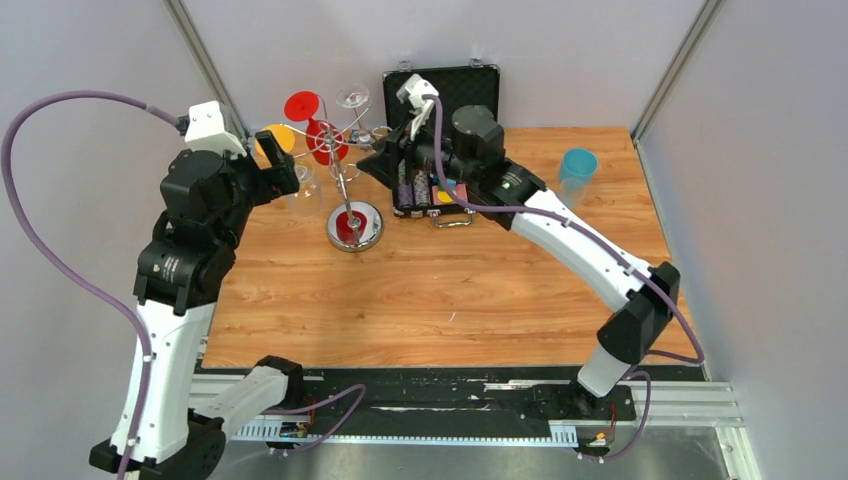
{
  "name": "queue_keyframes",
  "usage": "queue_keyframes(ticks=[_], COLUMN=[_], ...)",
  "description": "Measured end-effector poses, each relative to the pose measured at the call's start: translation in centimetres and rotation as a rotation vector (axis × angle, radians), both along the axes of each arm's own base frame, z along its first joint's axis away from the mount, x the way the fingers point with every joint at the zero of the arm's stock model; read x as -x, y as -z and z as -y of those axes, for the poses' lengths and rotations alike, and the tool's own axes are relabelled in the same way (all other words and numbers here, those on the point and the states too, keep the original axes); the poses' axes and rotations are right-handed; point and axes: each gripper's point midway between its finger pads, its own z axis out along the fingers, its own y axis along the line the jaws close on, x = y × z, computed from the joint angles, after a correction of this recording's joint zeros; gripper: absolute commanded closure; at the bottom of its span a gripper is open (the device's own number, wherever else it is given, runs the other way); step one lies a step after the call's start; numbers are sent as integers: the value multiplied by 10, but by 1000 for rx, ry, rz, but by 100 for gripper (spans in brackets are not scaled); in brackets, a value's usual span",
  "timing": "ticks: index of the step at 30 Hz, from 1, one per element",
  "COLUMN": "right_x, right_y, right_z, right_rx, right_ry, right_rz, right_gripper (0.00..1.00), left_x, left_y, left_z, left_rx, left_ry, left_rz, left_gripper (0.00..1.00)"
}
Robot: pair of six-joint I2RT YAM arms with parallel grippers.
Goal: Take the wine glass off the wine glass rack
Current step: Pick up the wine rack from the center of the board.
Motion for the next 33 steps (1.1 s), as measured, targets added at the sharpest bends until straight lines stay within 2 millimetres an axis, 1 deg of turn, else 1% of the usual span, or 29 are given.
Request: queue_keyframes(ticks=[5, 8, 11, 15, 23, 26, 29, 33], right_x=[-24, -37, -50, -63, -84, -88, -93, -98], right_y=[12, 18, 20, 18, 7, 10, 15, 28], right_z=[-23, -35, -47, -59, -78, -86, -94, -106], right_rx=[8, 12, 10, 2, -37, -43, -48, -41], right_ry=[0, 3, 3, 7, 16, 13, 11, 12], right_rz=[53, 76, 108, 155, 222, 228, 232, 227], right_gripper=[48, 48, 47, 46, 45, 44, 44, 45], left_x=[-8, -10, -7, 3, 35, 48, 56, 58], left_y=[21, 35, 47, 61, 76, 78, 80, 92], left_z=[-20, -28, -33, -39, -43, -45, -45, -45], left_rx=[11, 14, 14, 12, 28, 33, 37, 34], left_ry=[-47, -68, -83, -101, -114, -115, -114, -110], left_rz=[-48, -74, -97, -111, -86, -68, -52, -70], left_gripper=[2, 1, 1, 1, 0, 0, 0, 0])
